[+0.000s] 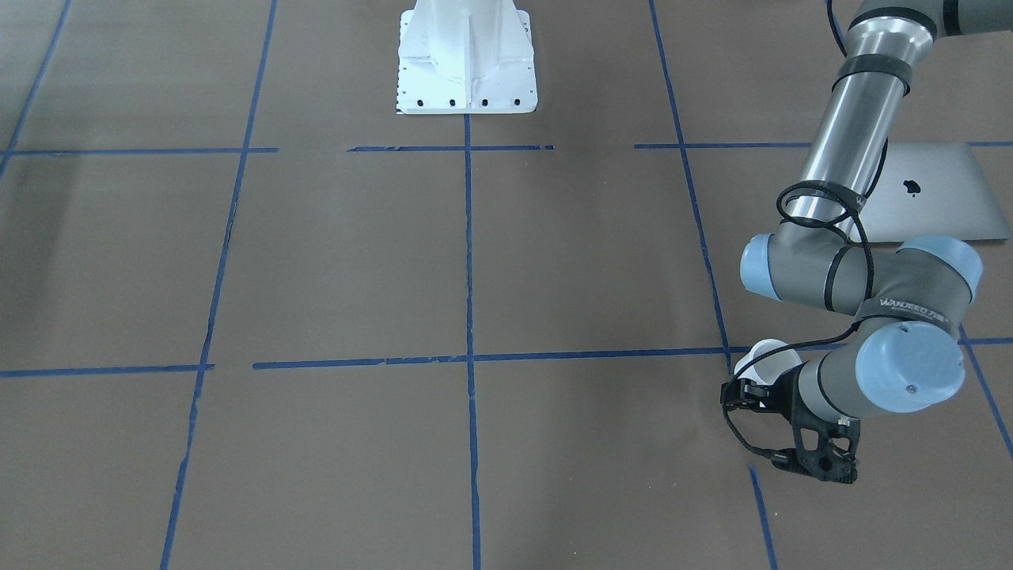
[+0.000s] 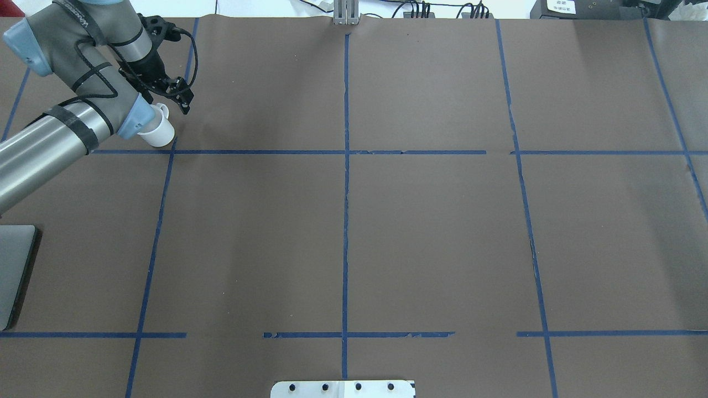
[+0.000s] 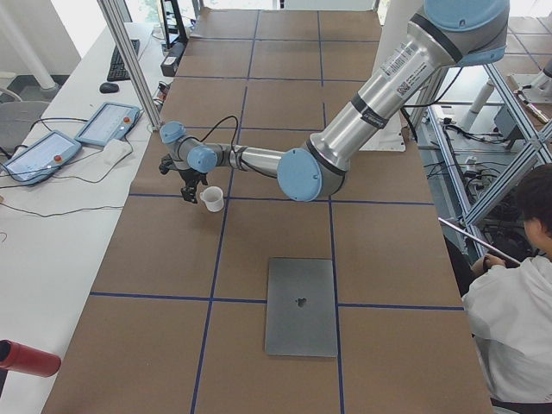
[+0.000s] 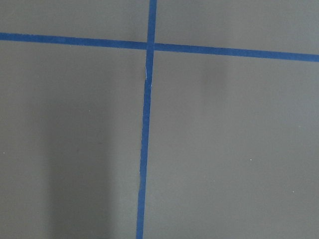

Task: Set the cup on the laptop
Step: 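Reach the left gripper to the white cup and close on it, then lift the white cup with the left gripper and carry it toward the laptop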

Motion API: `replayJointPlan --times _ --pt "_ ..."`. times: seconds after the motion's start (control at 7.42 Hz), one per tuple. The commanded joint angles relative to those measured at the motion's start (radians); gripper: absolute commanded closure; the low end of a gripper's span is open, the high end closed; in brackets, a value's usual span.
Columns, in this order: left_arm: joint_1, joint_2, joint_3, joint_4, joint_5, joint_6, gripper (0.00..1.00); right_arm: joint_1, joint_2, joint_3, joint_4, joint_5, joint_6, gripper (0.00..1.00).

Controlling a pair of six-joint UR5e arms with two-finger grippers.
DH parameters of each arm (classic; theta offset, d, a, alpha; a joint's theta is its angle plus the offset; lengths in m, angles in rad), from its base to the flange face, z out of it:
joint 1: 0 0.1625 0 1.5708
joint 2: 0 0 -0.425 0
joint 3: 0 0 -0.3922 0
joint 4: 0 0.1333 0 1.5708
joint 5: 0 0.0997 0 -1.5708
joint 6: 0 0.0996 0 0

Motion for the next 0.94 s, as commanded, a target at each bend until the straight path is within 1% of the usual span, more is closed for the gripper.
replayJointPlan --times 0.0,0.13,0.54,0.67,0.81 --pt "0.011 0.012 0.004 0.000 -0.005 0.008 0.44 0.000 0.000 0.000 0.000 0.000 0.000 0.00" --pt "0.011 0.007 0.002 0.018 -0.006 0.008 0.99 0.000 0.000 0.000 0.000 0.000 0.000 0.00" --pt "-0.024 0.006 -0.005 0.040 -0.018 0.008 1.00 0.000 0.000 0.000 0.000 0.000 0.001 0.00" --pt "-0.058 0.004 -0.008 0.069 -0.018 0.007 1.00 0.000 0.000 0.000 0.000 0.000 0.001 0.00" --pt "-0.112 0.006 -0.039 0.130 -0.018 0.008 1.00 0.000 0.000 0.000 0.000 0.000 0.000 0.00"
